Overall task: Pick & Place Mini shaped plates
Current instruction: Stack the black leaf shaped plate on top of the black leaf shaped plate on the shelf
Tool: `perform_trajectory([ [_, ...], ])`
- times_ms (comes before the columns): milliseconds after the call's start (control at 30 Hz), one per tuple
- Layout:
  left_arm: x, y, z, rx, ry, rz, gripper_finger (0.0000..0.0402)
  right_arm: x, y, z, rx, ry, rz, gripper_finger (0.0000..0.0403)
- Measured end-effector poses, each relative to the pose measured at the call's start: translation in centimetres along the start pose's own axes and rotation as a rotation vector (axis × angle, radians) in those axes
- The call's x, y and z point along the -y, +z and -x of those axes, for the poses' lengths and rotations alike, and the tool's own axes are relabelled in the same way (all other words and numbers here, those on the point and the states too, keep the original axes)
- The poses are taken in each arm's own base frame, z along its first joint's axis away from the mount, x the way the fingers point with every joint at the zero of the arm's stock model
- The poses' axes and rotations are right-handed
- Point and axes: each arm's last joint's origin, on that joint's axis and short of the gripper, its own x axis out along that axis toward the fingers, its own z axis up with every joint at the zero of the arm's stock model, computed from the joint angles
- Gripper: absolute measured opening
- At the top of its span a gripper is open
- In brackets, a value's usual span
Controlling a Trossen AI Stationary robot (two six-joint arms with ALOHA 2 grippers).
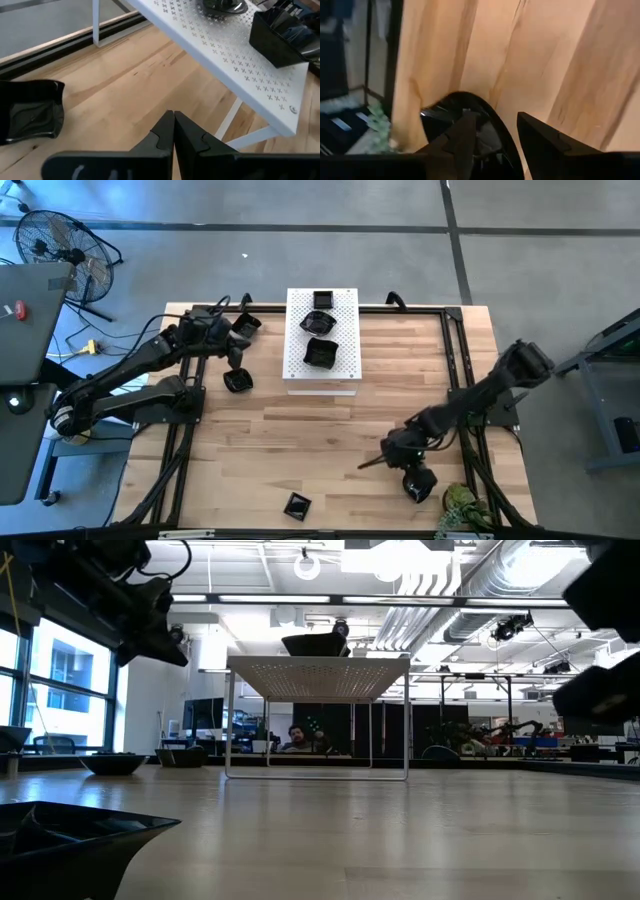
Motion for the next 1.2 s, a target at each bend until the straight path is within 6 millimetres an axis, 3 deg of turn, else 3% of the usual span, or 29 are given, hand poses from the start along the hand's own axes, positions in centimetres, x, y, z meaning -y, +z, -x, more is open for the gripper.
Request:
perform_trajectory([
  [300,-0.1,-0.4,0.0,-0.039,0.008,0.007,0.0001,0.3,-0.3,-1.8,-0.073,-0.023,0.073,0.0103],
  [667,-0.1,-0.4,0.0,-0.038,0.009,0.007,0.0001,0.5,-0.3,-1.8,-0.076,-0.053,0.046,0.0008],
  [833,-0.1,-0.4,0.0,-0.038,0.009,0.007,0.0001,0.8,-0.2,-1.6,-0.065,-0.047,-0.033,0.0008],
  [1000,-0.1,-0.4,0.0,-0.036,0.009,0.007,0.0001,0.5,0.2,-0.1,0.012,-0.026,-0.094,0.0002],
  [1200,-0.1,-0.3,0.0,-0.033,0.014,0.011,0.0001,0.7,0.6,3.3,0.144,0.006,-0.207,0.0006],
])
